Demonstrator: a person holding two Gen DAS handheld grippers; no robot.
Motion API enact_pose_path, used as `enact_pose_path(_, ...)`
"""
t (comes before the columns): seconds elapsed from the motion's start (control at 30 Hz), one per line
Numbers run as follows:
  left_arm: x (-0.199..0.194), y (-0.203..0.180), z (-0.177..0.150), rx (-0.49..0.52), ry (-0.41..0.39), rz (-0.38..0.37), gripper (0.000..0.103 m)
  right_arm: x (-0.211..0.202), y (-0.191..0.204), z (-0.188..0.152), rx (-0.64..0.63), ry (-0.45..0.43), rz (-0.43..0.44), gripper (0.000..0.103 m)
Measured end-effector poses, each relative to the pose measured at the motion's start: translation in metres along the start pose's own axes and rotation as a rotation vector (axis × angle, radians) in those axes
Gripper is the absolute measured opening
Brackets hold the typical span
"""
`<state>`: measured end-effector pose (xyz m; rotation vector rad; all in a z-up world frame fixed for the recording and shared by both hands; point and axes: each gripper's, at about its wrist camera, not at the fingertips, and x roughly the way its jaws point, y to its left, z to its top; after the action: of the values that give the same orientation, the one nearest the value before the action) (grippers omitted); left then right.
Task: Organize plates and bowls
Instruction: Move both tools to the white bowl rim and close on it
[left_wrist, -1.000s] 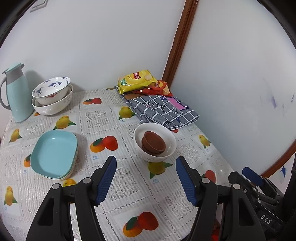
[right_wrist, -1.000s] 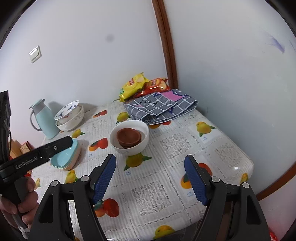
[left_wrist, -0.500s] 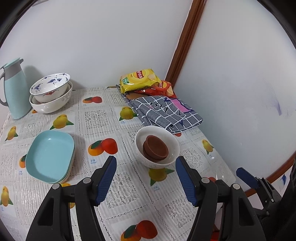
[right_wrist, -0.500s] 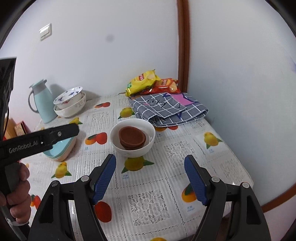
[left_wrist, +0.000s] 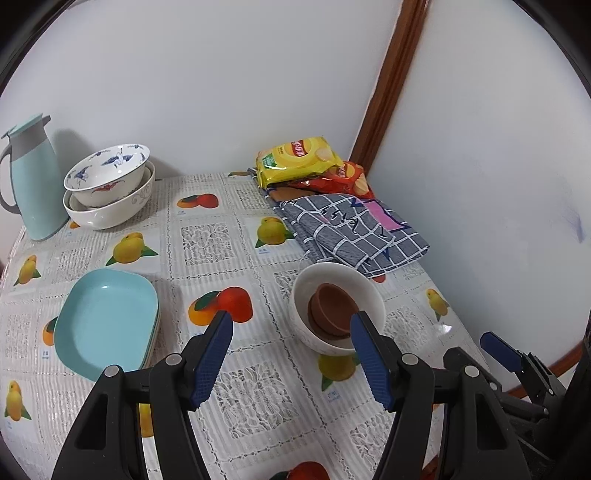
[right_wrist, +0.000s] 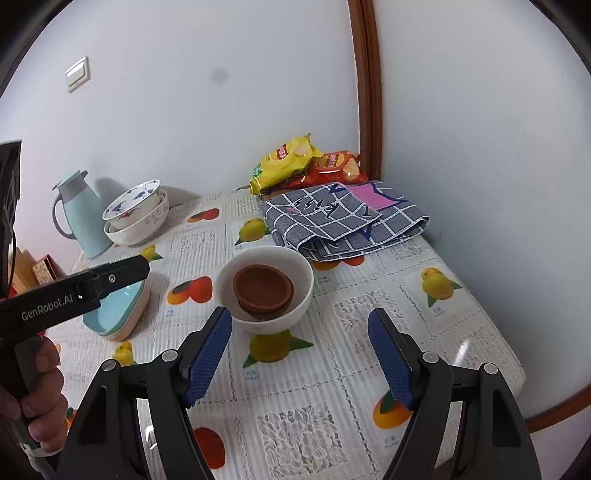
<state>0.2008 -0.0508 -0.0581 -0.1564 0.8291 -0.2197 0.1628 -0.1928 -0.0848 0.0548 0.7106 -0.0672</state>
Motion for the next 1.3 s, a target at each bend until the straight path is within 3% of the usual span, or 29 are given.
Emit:
enact_pose_path(0.33, 0.038, 0.017, 0.005, -0.048, 0.059, 0.004, 0.064, 0.043, -0.018, 0.008, 0.078, 0.064, 0.012, 0.076)
enact_pose_path(0.43, 0.053, 0.021, 0.007, -0.061, 0.08, 0.002, 0.058, 0.059, -0.023, 0.009, 0.09, 0.092, -0.005, 0.075)
enact_pose_path(0.83, 0.111, 0.013, 0.01, -0.035, 0.193, 0.0, 0.049, 0.122, -0.029, 0.016, 0.093, 0.192, -0.023, 0.055)
enact_pose_path(1.13, 0.142, 0.003, 0.014, 0.002, 0.264, 0.057, 0.039, 0.157, -0.021, 0.016, 0.06, 0.27, -0.051, 0.04)
enact_pose_path(1.3, 0.152, 0.001, 0.013, 0.013, 0.28, 0.049, 0.033, 0.167, -0.019, 0.016, 0.061, 0.297, -0.065, 0.039)
